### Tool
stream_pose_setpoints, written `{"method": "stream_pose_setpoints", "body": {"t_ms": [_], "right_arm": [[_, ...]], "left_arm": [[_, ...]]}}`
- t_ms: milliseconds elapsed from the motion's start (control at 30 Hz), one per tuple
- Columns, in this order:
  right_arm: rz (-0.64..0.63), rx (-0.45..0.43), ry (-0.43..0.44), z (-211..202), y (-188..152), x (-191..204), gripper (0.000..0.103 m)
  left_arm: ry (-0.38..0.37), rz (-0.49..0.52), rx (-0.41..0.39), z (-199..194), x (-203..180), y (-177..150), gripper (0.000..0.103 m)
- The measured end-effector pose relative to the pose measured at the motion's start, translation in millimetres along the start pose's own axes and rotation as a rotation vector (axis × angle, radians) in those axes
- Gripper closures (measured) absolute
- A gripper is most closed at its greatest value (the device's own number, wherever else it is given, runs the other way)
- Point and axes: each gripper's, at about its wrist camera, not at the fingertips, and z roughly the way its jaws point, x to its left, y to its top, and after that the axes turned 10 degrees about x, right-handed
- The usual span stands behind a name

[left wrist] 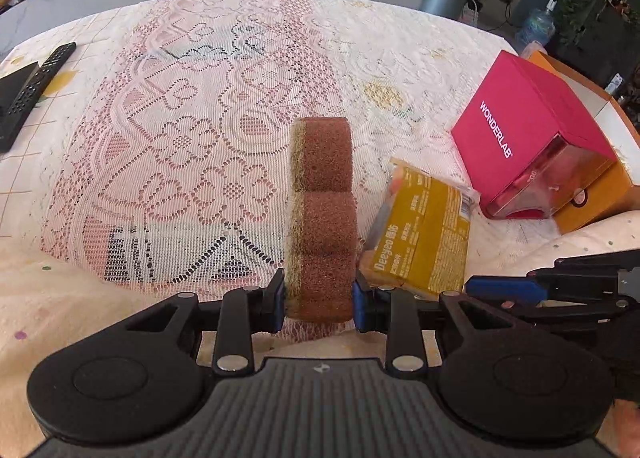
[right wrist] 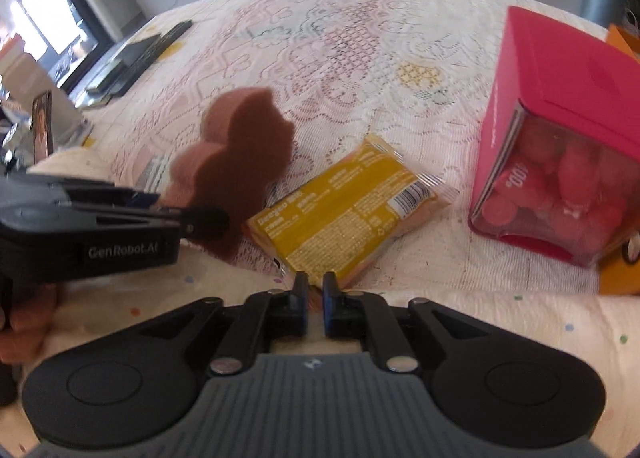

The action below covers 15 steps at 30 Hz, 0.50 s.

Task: Organize soft objects
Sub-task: 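Lift the sponge with the left tool while the right tool grasps the yellow snack packet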

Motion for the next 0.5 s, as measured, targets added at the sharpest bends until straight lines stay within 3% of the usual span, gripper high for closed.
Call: {"method": "stream_pose_setpoints", "body": {"t_ms": [33,200,500], "right_arm": [[0.030,-0.014,0.011,-0.4,-0.6,-2.5,0.057],[0.220,-0.069,0.027,2.3,1.5,-20.0,0.035],[0.336,-0.117,0.004,22.4,21.2,-16.3,0.027]], "left_arm": [[-0.008,-0.012,0.000,1.0,1.7,0.2,0.068],[-0.024,-0.043,-0.014,3.0,5.8,1.7,0.068],[-0.012,-0.031,-0.030,6.5,2.0,4.6,0.068]]}}
